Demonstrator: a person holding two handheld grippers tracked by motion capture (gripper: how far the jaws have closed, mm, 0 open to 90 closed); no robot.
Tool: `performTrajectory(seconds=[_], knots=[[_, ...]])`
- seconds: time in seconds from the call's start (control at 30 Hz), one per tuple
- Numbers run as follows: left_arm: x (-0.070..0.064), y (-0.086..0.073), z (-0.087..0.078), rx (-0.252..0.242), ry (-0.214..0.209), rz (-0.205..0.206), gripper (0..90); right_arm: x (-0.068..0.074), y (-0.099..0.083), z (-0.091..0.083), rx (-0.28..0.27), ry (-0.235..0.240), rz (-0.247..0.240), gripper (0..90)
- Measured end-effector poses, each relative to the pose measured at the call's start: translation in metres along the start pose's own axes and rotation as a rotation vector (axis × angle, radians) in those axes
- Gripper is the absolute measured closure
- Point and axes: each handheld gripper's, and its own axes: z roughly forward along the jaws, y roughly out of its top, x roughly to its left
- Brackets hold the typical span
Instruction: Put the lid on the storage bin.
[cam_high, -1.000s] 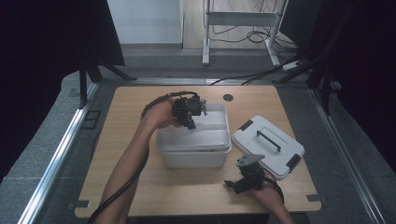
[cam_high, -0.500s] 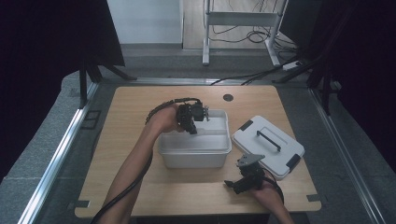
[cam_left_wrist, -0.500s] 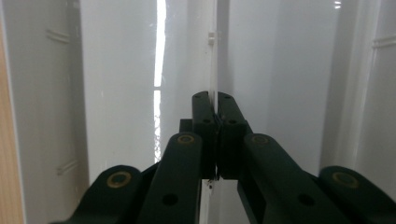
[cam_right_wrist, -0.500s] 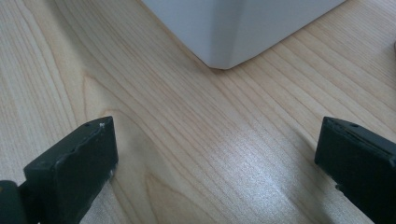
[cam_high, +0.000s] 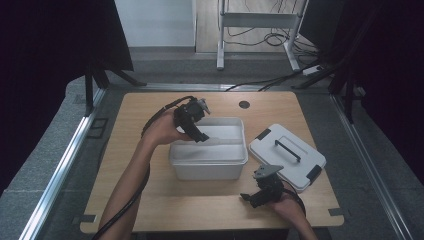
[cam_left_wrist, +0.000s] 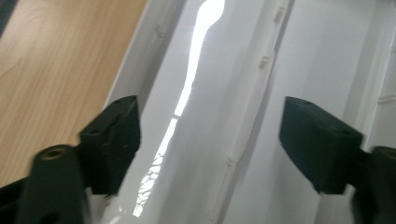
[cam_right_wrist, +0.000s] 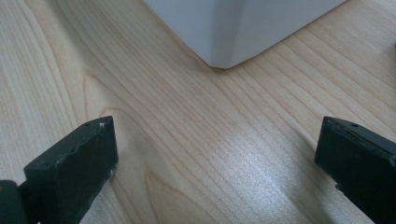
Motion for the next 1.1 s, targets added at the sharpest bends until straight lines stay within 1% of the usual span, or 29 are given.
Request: performTrajectory(seconds=[0.07, 0.1, 0.13, 0.23, 0.3, 0.37, 0.43, 0.5, 0.53, 0.63, 0.77, 0.87, 0.9, 1.0, 1.07, 1.1], knots=[[0.0, -0.008, -0.005, -0.031, 0.021, -0.031, 14.3, 0.0, 0.002, 0.0, 0.013, -0.009, 0.015, 0.6], [0.0, -0.014, -0.008, -0.042, 0.032, -0.036, 13.8, 0.0, 0.003, -0.001, 0.017, -0.012, 0.013, 1.7], [-0.001, -0.018, -0.01, -0.052, 0.033, -0.045, 11.4, -0.001, 0.003, -0.001, 0.023, -0.013, 0.011, 2.4], [-0.003, -0.032, -0.018, -0.087, 0.053, -0.077, 6.5, -0.002, 0.006, -0.006, 0.037, 0.002, 0.009, 2.7], [-0.004, -0.042, -0.023, -0.103, 0.071, -0.09, 3.0, -0.004, 0.01, -0.011, 0.04, 0.013, 0.005, 3.4], [-0.005, -0.053, -0.028, -0.119, 0.093, -0.109, 0.2, -0.006, 0.015, -0.016, 0.05, 0.021, -0.008, 3.4], [-0.008, -0.065, -0.032, -0.144, 0.105, -0.128, 0.0, -0.009, 0.02, -0.021, 0.057, 0.022, -0.017, 3.5], [-0.01, -0.077, -0.036, -0.169, 0.112, -0.149, 0.0, -0.013, 0.026, -0.027, 0.062, 0.034, -0.016, 3.8], [-0.012, -0.085, -0.038, -0.181, 0.123, -0.158, 0.0, -0.015, 0.029, -0.029, 0.063, 0.038, -0.014, 4.3], [-0.017, -0.102, -0.041, -0.208, 0.145, -0.173, 0.0, -0.021, 0.038, -0.036, 0.067, 0.033, -0.021, 6.0], [-0.025, -0.129, -0.039, -0.248, 0.16, -0.209, 0.0, -0.032, 0.048, -0.044, 0.072, 0.017, -0.013, 7.2], [-0.03, -0.151, -0.034, -0.274, 0.155, -0.242, 0.0, -0.042, 0.055, -0.051, 0.079, -0.006, -0.008, 7.5], [-0.032, -0.156, -0.032, -0.279, 0.153, -0.249, 0.0, -0.046, 0.058, -0.053, 0.082, -0.015, -0.004, 7.6], [-0.038, -0.175, -0.023, -0.304, 0.148, -0.284, 0.0, -0.055, 0.065, -0.06, 0.089, -0.034, 0.0, 7.6], [-0.044, -0.187, -0.014, -0.324, 0.143, -0.309, 0.0, -0.062, 0.069, -0.063, 0.103, -0.057, -0.001, 7.6], [-0.046, -0.191, -0.011, -0.329, 0.139, -0.316, 0.0, -0.067, 0.071, -0.065, 0.11, -0.073, 0.003, 7.7]])
